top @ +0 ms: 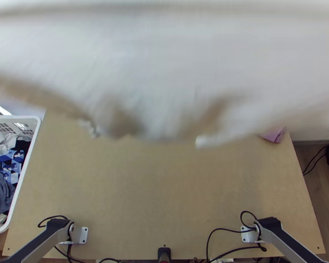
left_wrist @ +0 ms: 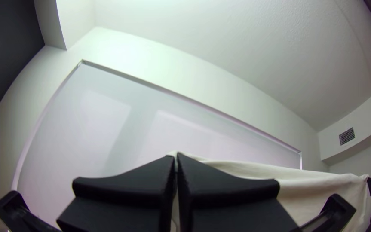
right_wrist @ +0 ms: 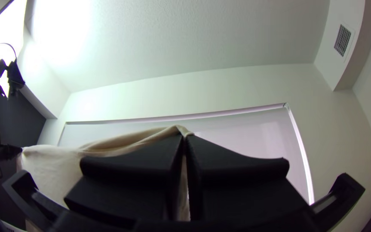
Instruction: Fold the t-shirt
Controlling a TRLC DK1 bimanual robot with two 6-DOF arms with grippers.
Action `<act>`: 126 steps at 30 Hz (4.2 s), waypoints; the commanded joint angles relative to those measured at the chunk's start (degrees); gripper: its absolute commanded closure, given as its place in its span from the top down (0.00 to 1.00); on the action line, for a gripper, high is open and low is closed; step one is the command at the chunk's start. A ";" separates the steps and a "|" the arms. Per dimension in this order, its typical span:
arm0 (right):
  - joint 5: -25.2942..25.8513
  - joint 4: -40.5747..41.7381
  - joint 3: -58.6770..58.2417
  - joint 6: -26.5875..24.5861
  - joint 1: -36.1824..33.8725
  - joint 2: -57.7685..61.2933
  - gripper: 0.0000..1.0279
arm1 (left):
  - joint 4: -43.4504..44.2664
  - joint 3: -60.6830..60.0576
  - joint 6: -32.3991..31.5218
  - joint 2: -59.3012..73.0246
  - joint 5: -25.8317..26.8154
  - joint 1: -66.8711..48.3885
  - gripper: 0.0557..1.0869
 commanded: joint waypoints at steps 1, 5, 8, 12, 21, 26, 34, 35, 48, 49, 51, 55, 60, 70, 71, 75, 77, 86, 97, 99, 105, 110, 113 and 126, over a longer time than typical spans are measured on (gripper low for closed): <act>4.19 -2.82 3.94 -1.59 2.34 -1.65 0.03 | -1.06 -0.77 1.46 -3.93 -5.52 3.14 0.04; 4.19 -6.42 5.78 -2.82 3.39 -2.09 0.03 | -4.22 -0.77 1.37 -6.91 -5.17 3.58 0.04; 4.80 -10.73 2.27 -1.50 3.48 -2.71 0.03 | -4.57 -9.30 0.67 -10.69 -5.08 3.58 0.04; 8.58 -16.18 -11.97 2.54 5.68 -6.05 0.03 | -2.03 -29.25 0.14 -18.43 -3.76 3.14 0.04; 5.68 -14.42 -61.01 13.53 7.79 -22.57 0.03 | -3.96 -70.03 1.64 -37.24 2.13 2.79 0.04; 5.16 -8.44 -77.89 15.38 7.26 -24.07 0.03 | -3.43 -85.94 -0.91 -38.99 3.97 2.62 0.04; 0.06 7.55 -83.95 17.84 -0.83 -8.25 0.03 | 10.37 -91.12 -4.78 -19.04 5.91 3.41 0.04; -1.17 8.87 -83.42 18.45 -2.67 -5.52 0.03 | 11.60 -90.16 -5.66 -15.53 6.52 3.41 0.04; -3.63 -4.84 -55.30 24.34 -8.39 32.27 0.03 | 13.88 -68.71 -10.23 23.41 11.79 5.08 0.04; -3.63 -4.93 -53.89 24.78 -8.39 33.94 0.03 | 13.00 -66.69 -10.23 25.78 12.32 5.60 0.04; -3.63 -5.72 -50.64 25.22 -8.39 37.54 0.03 | 11.51 -62.65 -10.23 31.06 13.46 6.13 0.04; -3.54 -7.65 -43.79 25.75 -8.21 43.96 0.03 | 7.29 -53.77 -10.14 40.28 16.28 7.45 0.04; -3.54 -8.97 -34.73 25.84 -8.03 51.52 0.03 | 4.13 -41.64 -9.97 49.34 16.45 8.15 0.04; -3.11 -13.89 -17.86 25.84 -7.68 62.51 0.03 | -15.56 -5.96 -10.05 68.85 17.07 9.73 0.04; -3.11 -13.98 -16.36 25.84 -7.59 63.47 0.03 | -16.53 -3.58 -10.05 70.25 17.07 9.82 0.04; -3.11 -13.89 -12.06 25.57 -7.24 66.81 0.03 | -17.76 1.60 -10.14 74.39 17.16 10.00 0.04; -3.02 -13.80 -10.74 25.48 -6.98 67.95 0.03 | -17.76 1.78 -10.23 75.18 17.16 10.00 0.04; 1.03 -12.49 -10.47 24.96 -5.57 66.11 0.78 | -21.01 1.60 -8.82 72.19 18.39 9.12 0.96; 7.44 -19.34 -11.44 24.96 -3.99 50.29 0.92 | -26.02 0.46 -5.40 59.36 18.39 9.03 0.96; 6.83 -27.43 -11.79 28.74 -3.81 45.89 0.92 | -27.51 -2.44 -4.17 54.87 18.56 8.86 0.96; 3.49 -38.15 -24.80 30.14 -3.38 29.19 0.89 | -27.25 -17.03 0.84 39.49 20.41 8.42 0.95; -5.74 -42.98 -42.99 34.54 -3.64 15.04 0.89 | -28.31 -29.07 1.55 28.07 23.22 8.59 0.95; -12.95 -48.17 -53.89 39.81 -4.17 9.16 0.89 | -28.39 -35.75 1.55 21.04 23.92 8.33 0.95; -17.87 -51.51 -82.55 40.60 -2.41 1.95 0.81 | -29.89 -43.49 0.76 12.42 24.01 7.89 0.95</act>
